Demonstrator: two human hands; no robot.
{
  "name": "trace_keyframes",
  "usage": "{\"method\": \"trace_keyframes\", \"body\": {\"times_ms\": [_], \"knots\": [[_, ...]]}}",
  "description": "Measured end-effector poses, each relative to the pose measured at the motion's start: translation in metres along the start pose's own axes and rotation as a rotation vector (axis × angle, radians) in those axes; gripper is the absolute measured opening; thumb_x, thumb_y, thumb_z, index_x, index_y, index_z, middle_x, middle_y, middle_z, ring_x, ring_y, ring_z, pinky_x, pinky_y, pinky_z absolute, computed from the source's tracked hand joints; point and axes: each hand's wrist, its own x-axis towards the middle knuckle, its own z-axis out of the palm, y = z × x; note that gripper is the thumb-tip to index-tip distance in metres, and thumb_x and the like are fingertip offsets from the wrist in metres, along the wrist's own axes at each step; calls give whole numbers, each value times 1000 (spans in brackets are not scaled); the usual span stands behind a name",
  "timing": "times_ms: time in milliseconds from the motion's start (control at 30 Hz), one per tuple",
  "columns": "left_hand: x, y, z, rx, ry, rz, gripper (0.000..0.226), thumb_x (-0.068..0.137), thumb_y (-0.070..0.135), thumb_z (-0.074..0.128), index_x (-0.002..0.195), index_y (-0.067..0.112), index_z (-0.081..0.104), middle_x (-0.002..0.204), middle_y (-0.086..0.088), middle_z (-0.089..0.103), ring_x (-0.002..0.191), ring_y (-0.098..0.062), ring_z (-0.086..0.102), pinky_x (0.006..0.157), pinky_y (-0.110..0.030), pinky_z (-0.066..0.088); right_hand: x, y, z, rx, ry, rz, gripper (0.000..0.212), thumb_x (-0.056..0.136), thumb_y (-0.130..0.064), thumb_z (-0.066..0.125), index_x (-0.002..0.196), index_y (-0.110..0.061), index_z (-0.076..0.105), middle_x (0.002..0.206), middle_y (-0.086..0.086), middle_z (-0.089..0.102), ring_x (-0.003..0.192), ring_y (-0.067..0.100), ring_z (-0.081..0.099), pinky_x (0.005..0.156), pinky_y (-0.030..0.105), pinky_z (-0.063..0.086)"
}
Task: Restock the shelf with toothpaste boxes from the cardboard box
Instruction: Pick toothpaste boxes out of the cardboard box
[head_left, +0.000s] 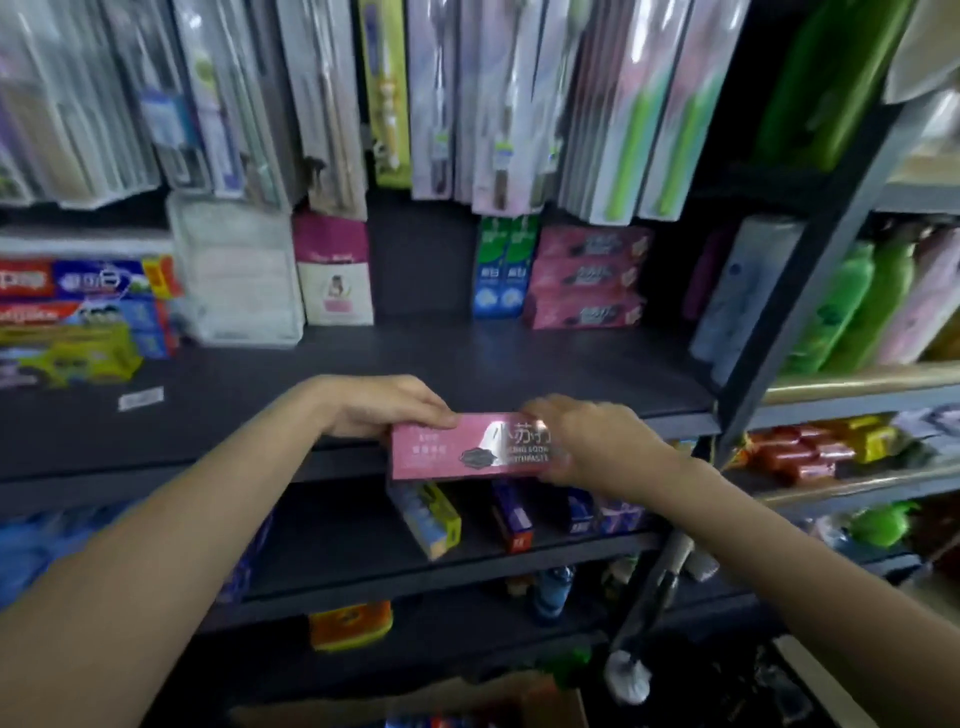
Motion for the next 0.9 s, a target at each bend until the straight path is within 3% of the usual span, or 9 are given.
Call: {"method": "trace_keyframes", "body": {"times_ms": [133, 233, 300, 400, 567, 633, 700, 800, 900], "knots": [[21, 42, -4, 54, 122, 98, 31, 90, 24, 56, 118, 10, 59, 115, -2, 62, 103, -12, 55, 89, -23, 41, 13, 37, -7, -90, 163, 54, 57, 79, -35, 63, 126, -15, 36, 120, 3, 48, 98, 30, 61, 64, 35, 41], [52, 58, 2, 244, 330, 202, 40, 88, 28, 60, 124, 11, 56, 127, -2, 58, 115, -12, 52, 99, -21, 36, 30, 66, 12, -99, 233, 92, 69, 64, -26, 76, 111, -15, 27, 108, 11, 52, 69, 35, 62, 46, 36, 42], [74, 64, 8, 382, 438, 212, 45, 88, 27, 61, 129, 12, 51, 131, -5, 53, 118, -16, 50, 98, -23, 36, 47, 85, 25, -103, 232, 137, 75, 56, -20, 81, 104, -15, 24, 105, 14, 53, 58, 36, 58, 44, 38, 46], [109, 65, 15, 467, 561, 157, 51, 87, 20, 61, 134, 16, 44, 131, -7, 47, 119, -20, 47, 96, -25, 36, 71, 117, 37, -155, 201, 255, 61, 75, -16, 65, 122, -12, 27, 124, 11, 41, 81, 36, 59, 65, 44, 49], [162, 71, 24, 417, 744, 183, 42, 86, 12, 61, 126, 17, 50, 126, -5, 50, 116, -21, 50, 95, -28, 38, 89, 156, 50, -216, 133, 335, 59, 88, -14, 56, 138, -7, 25, 142, 13, 29, 103, 38, 58, 77, 45, 49], [180, 78, 29, 426, 748, 198, 41, 87, 11, 60, 125, 17, 50, 125, -5, 49, 114, -23, 51, 94, -28, 39, 95, 168, 56, -241, 223, 377, 66, 70, -6, 74, 128, -1, 42, 132, 20, 46, 81, 42, 65, 64, 48, 54], [195, 83, 33, 428, 752, 215, 39, 88, 8, 57, 125, 15, 48, 126, -6, 47, 113, -24, 51, 94, -29, 40, 99, 178, 65, -259, 295, 397, 72, 38, 4, 86, 104, 4, 57, 102, 25, 62, 41, 37, 58, 31, 35, 43], [207, 86, 34, 417, 779, 239, 42, 89, 2, 49, 130, 13, 46, 131, -8, 45, 116, -26, 51, 99, -30, 39, 103, 184, 75, -170, 309, 380, 50, 51, 7, 80, 96, 5, 61, 101, 26, 61, 39, 37, 56, 29, 29, 37], [204, 79, 36, 390, 839, 277, 50, 88, -1, 45, 136, 11, 39, 145, -7, 32, 125, -25, 44, 105, -30, 33, 100, 167, 68, -77, 446, 351, 37, 59, 4, 76, 92, 4, 59, 106, 26, 59, 39, 35, 55, 35, 24, 29]]}}
